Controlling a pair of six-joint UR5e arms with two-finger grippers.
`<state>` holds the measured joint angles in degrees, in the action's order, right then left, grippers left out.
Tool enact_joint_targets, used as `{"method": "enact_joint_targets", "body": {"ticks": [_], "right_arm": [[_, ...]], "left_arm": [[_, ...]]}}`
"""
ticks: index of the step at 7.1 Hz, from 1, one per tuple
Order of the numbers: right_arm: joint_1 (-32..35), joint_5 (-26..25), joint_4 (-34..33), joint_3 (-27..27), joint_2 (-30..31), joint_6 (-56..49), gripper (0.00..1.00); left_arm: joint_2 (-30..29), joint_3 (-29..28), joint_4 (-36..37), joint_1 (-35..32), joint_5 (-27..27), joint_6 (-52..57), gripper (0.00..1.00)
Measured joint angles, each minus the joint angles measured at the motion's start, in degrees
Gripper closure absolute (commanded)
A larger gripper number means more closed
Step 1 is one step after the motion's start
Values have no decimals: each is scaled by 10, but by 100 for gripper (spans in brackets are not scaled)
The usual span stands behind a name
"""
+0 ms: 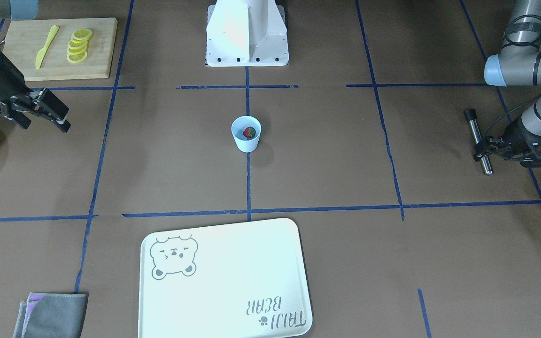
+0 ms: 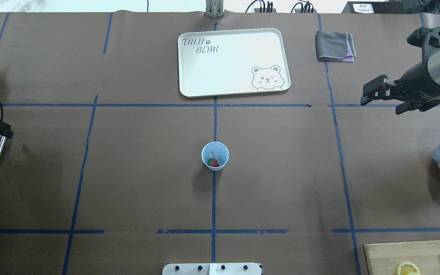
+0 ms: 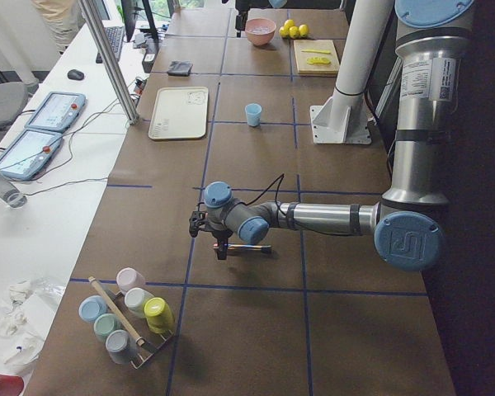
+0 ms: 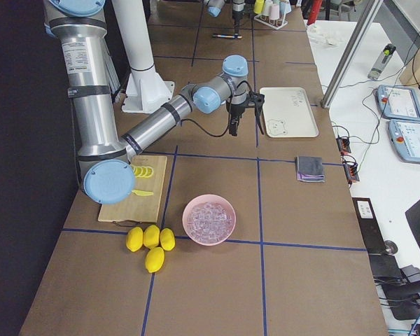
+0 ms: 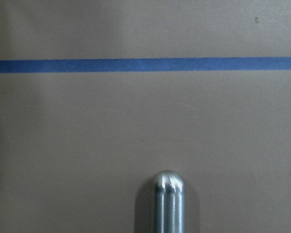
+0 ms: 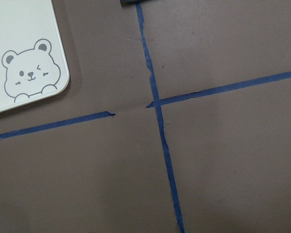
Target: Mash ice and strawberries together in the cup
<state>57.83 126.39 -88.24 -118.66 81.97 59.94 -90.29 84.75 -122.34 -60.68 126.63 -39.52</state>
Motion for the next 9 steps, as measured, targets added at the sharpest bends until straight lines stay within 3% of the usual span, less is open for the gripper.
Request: {"method": "enact_joint_targets", "body": {"ticks": [5,6,8,9], "right_arm": [[0,0,0,2,0,0,0],[0,0,0,3,0,0,0],[0,0,0,2,0,0,0],[0,1,0,0,0,0,0]], "left_arm": [[-5,-5,1,3,0,-12,17],[-6,-9,0,5,0,-12,39],[-7,-13,0,8,3,-12,59],[-8,-17,0,10,5,-12,64]]}}
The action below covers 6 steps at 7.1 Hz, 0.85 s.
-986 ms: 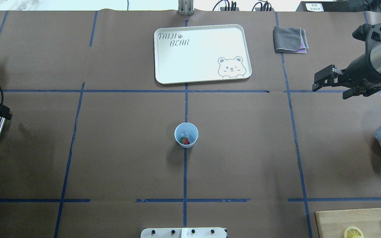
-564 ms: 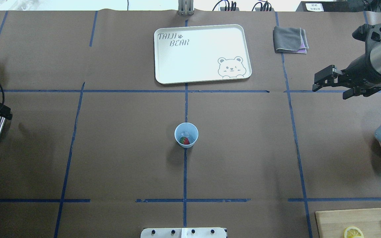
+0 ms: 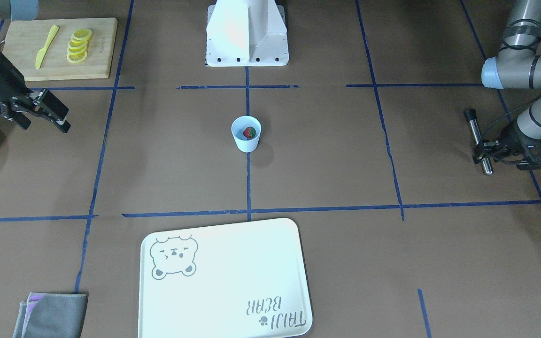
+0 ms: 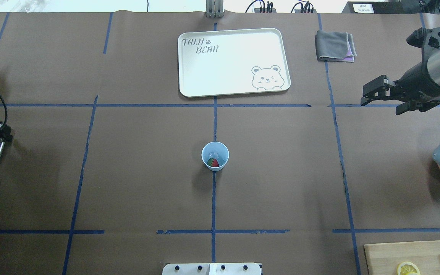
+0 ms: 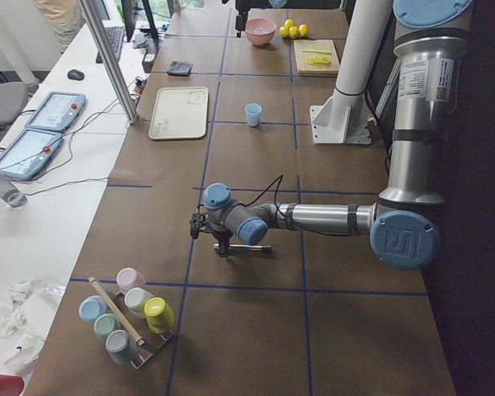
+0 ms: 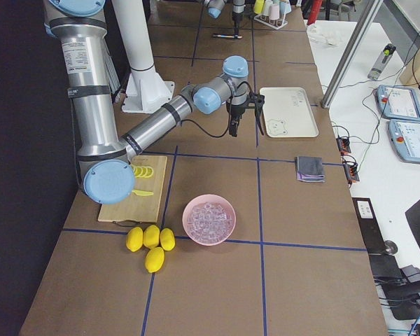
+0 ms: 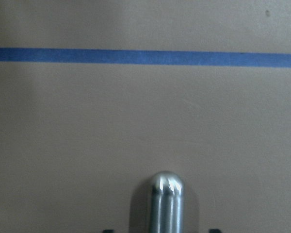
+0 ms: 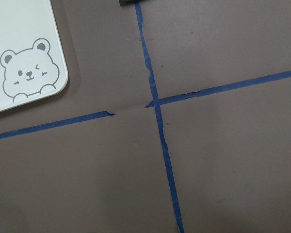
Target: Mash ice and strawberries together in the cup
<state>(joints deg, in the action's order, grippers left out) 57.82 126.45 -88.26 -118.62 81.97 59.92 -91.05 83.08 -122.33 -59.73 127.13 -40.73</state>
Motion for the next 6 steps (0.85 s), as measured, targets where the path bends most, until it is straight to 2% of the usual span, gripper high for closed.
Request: {"method": "enact_joint_targets", "body": {"ticks": [1,2,4,6], "right_arm": [[0,0,0,-1,0,0,0],[0,0,-1,-2,0,0,0],[1,0,-4,-8,0,0,0],[2,6,-6,-16,0,1,0]], "left_arm": [[-1,-2,0,1,1,0,96],[-2,-2,0,1,2,0,100],[-4,0,-1,2,28,0,100],[-5,66,0,2,72,-1,100]]}}
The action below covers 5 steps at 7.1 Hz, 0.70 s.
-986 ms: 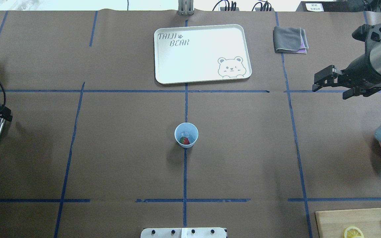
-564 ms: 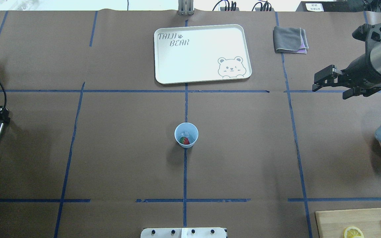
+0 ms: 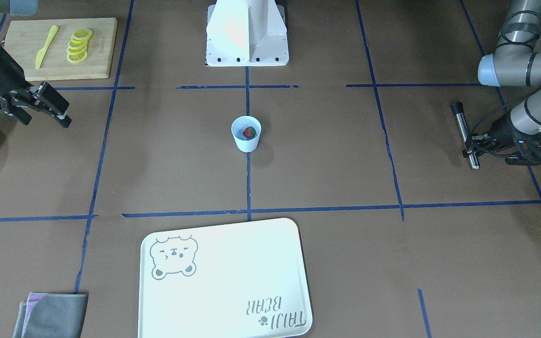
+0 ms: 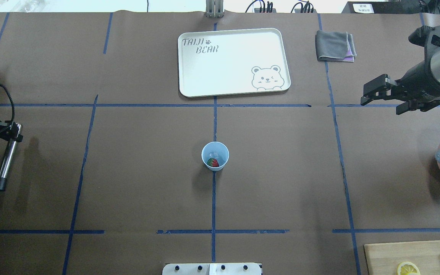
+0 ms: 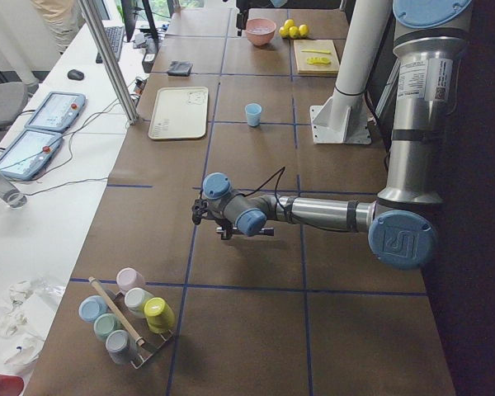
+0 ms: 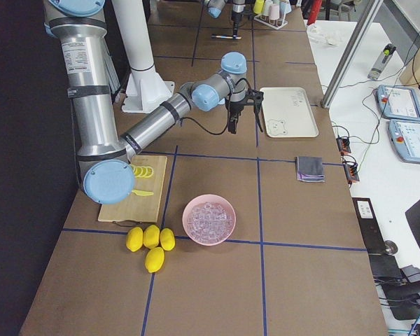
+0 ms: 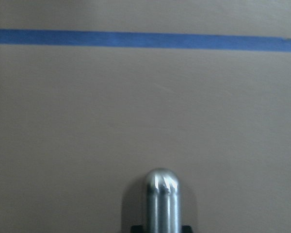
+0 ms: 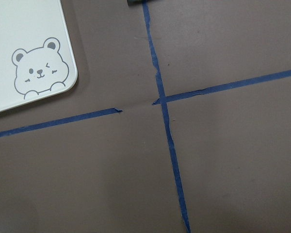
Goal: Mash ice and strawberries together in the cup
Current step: 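Grasp the silver metal rod with the left gripper and lift it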
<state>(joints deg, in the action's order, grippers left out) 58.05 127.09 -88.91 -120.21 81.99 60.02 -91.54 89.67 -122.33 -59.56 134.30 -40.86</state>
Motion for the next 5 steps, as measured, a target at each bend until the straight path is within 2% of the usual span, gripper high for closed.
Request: {"method": "enact_joint_targets", "body": {"ticks": [2,3,5], "right_arm": [[3,3,-1,-4,0,0,0],[5,4,-1,-4,1,0,0],[11,4,-1,-4,6,0,0]], "left_arm": [[-37,89,1,7,7,0,100],[-56,135,2,26,-7,0,100],[-129,208,2,100,-76,0,100]]}}
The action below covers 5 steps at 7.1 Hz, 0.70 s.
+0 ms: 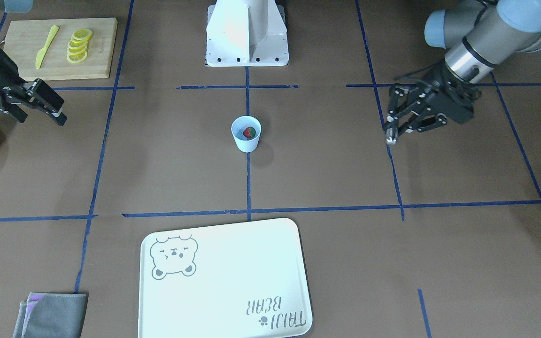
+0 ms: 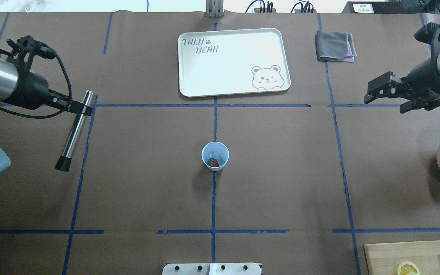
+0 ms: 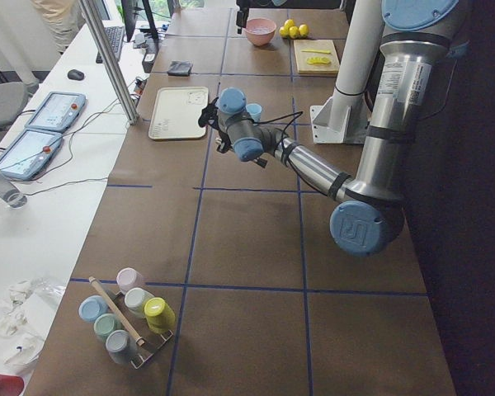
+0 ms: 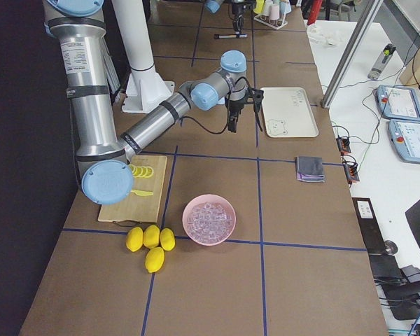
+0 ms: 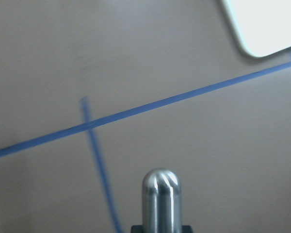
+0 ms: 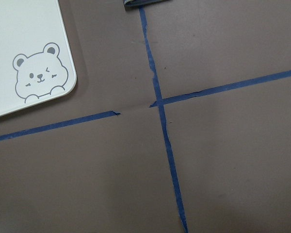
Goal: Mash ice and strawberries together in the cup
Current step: 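Grasp the silver metal rod with the left gripper and lift it, then lower the held rod into the light-blue cup with the left gripper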
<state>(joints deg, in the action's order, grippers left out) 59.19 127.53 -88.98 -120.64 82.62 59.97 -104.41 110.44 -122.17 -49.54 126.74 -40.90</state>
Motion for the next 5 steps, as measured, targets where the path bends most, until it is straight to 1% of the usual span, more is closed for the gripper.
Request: {"method": "enact_joint_targets", "body": {"ticks": [1,2,3,4,5], "right_arm": [[4,0,0,0,2,0,0],[8,1,0,0,3,-1,0],[14,2,0,-1,6,-1,0],[22,5,1,-2,10,-1,0],[34,12,1,-5,17,-3,0]], "left_arm": [[-52,11,0,37,-26,1,100],[-100,17,-2,66,-73,3,100],[-139,21,-8,105,-152,8,100],[-162,21,-31,156,-251,32,100],[-169,19,-69,196,-329,75,100]]}}
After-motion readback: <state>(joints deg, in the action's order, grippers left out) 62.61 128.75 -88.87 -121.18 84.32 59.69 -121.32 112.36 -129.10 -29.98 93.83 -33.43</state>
